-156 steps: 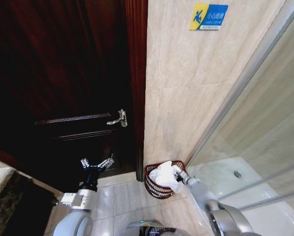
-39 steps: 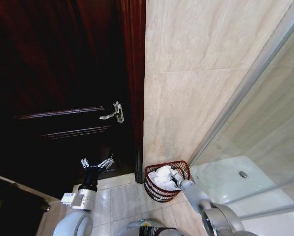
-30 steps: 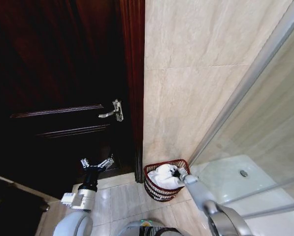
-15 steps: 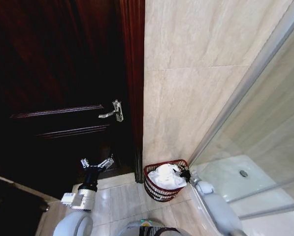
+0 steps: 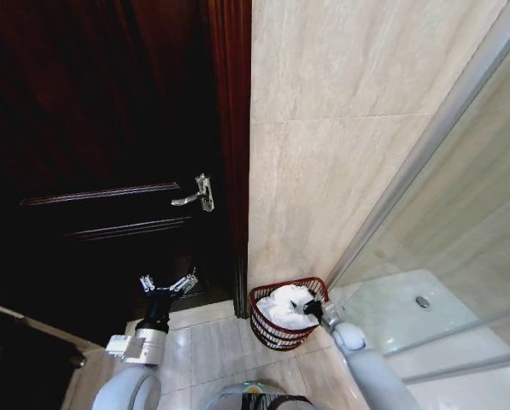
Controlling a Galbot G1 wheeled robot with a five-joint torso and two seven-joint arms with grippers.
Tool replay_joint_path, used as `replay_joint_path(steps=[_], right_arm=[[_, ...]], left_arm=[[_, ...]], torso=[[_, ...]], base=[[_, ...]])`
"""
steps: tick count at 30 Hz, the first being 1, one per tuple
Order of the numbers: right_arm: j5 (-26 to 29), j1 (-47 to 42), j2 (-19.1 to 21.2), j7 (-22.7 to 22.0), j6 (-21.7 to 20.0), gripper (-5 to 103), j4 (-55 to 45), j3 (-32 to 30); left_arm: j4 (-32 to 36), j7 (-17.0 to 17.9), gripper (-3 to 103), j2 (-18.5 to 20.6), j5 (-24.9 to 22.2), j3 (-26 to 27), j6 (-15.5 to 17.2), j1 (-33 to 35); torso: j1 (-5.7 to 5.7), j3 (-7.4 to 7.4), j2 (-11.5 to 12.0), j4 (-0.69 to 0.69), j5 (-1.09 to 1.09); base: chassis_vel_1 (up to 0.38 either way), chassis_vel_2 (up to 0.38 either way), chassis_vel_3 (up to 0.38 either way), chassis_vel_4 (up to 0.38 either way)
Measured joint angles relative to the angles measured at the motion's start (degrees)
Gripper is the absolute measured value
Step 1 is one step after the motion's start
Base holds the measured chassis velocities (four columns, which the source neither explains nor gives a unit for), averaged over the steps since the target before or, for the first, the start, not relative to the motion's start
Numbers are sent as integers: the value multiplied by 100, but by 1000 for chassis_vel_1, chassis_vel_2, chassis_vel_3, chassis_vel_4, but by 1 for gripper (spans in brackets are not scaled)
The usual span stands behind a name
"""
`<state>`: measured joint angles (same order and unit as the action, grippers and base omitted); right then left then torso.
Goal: Discard the used towel into the hamper.
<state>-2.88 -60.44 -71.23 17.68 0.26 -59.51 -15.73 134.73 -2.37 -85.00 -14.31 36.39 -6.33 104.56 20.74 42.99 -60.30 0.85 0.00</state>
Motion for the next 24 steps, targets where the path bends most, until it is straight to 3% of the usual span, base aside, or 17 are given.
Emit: replay_joint_path(steps=[7,16,20,24], right_arm=[[-512,1056,-397,-340,456,100,1864,93],[-211,2216,-790,-369,516,100,3402,-25],[-150,2349,-927,-402,472,100,3667,-50],[-66,2083,-897,-409,428,100,3252,-29]], left_arm=[[0,0,100,0,0,0,0,0],[0,1,100,0,0,0,0,0],[0,1,100,0,0,0,0,0],[0,1,100,0,0,0,0,0]], torso=[[4,4,-7,1,0],[5,7,-12,-2,-5],[6,8,-14,-3,-5],[7,8,-15,1,-1]], base=[[0,0,0,0],[0,0,0,0],[0,0,0,0],[0,0,0,0]])
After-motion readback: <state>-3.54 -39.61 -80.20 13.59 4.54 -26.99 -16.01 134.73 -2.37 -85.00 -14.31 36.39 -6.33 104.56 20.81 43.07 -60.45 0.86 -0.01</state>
